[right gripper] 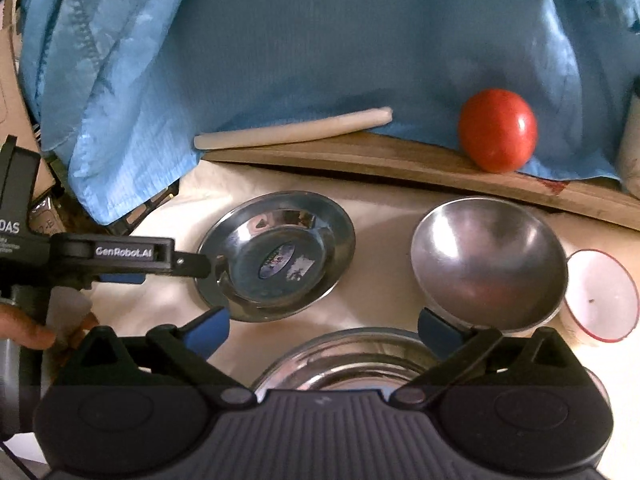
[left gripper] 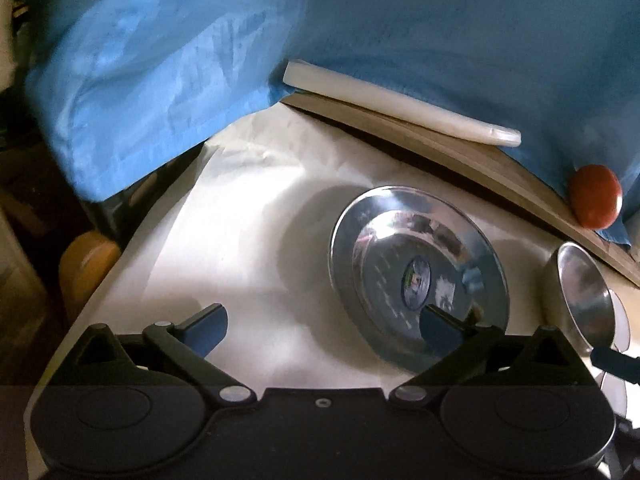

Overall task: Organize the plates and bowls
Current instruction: 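Close both grippers on the rim of the small stickered steel plate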

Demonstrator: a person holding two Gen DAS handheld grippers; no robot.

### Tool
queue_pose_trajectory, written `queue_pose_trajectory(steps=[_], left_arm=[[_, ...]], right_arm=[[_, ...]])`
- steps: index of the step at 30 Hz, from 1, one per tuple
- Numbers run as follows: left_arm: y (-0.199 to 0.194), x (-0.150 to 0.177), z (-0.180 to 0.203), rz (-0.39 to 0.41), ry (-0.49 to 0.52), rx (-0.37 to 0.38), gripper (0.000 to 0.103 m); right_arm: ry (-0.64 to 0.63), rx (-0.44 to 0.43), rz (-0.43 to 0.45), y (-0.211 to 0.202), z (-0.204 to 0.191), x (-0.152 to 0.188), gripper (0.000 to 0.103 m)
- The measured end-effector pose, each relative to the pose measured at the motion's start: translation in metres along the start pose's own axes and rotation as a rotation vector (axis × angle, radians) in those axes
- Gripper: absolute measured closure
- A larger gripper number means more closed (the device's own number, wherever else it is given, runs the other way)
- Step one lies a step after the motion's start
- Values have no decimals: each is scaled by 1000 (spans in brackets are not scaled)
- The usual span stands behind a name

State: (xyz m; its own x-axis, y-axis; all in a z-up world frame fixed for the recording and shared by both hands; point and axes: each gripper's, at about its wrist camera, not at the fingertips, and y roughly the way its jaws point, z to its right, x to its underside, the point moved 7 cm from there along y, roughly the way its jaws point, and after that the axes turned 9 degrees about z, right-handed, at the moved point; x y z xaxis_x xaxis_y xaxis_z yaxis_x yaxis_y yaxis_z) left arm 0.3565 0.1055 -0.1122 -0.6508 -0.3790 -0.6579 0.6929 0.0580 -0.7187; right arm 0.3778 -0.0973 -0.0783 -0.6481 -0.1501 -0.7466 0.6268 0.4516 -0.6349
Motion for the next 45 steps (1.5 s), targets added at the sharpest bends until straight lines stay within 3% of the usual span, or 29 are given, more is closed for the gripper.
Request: queue_pose_trajectory(steps=[23,30,34,39,41,45], left_arm=[[56,-32,14,-48,33,38,1],[59,-34,15,-50,40,63,3],[58,-33,19,-43,55,73,13],[55,-32,21,-33,51,102,34],[54,-31,20,-32,35,123,50],[52,-30,17,-19,24,112,59]], right_arm=[[18,-46,-137,61,-11,-13,1],[18,-54,-151,69,-14,-14,9],[0,-61,-158,72,-18,-14,22],[-7,-54,-149,73,-17,-16,32],[-6,-51,-148,73,-18,-16,32],[-14,-30,-144,71,-17,-16,38]])
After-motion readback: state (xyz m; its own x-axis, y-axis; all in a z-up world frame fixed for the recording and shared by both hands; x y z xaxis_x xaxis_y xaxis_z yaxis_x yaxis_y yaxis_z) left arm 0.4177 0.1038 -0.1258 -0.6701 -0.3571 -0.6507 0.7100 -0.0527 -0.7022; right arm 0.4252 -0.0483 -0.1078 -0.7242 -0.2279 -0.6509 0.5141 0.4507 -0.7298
